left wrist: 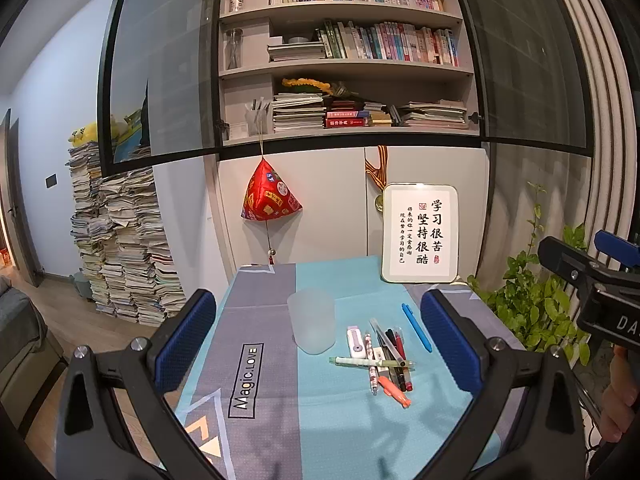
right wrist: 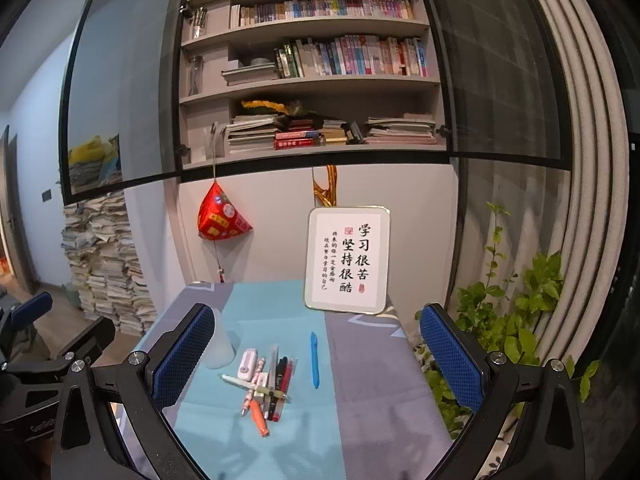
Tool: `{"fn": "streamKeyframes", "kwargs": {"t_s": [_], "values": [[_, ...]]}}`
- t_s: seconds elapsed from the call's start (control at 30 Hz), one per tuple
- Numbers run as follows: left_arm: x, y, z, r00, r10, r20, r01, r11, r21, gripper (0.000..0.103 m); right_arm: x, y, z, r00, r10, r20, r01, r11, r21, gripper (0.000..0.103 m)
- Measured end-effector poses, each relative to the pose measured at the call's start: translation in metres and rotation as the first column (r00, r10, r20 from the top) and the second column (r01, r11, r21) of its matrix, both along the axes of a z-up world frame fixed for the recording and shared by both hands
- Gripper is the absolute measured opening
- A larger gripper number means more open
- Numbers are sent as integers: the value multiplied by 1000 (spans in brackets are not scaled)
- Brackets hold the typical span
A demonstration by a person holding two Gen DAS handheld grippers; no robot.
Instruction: Organize stationery
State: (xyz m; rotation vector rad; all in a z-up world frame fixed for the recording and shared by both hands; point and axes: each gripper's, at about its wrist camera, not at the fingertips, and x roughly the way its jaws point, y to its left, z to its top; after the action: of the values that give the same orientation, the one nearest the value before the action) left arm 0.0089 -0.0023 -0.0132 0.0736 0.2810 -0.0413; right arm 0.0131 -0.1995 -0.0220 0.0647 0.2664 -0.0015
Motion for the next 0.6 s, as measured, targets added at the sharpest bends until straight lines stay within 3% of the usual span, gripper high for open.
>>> {"fn": "streamKeyframes", "kwargs": {"t_s": [0.6], "values": [[5, 4, 3, 1000, 3, -12, -3, 1000, -4, 102, 5, -2, 3, 999, 7, -32, -6, 1000, 14, 103]]}}
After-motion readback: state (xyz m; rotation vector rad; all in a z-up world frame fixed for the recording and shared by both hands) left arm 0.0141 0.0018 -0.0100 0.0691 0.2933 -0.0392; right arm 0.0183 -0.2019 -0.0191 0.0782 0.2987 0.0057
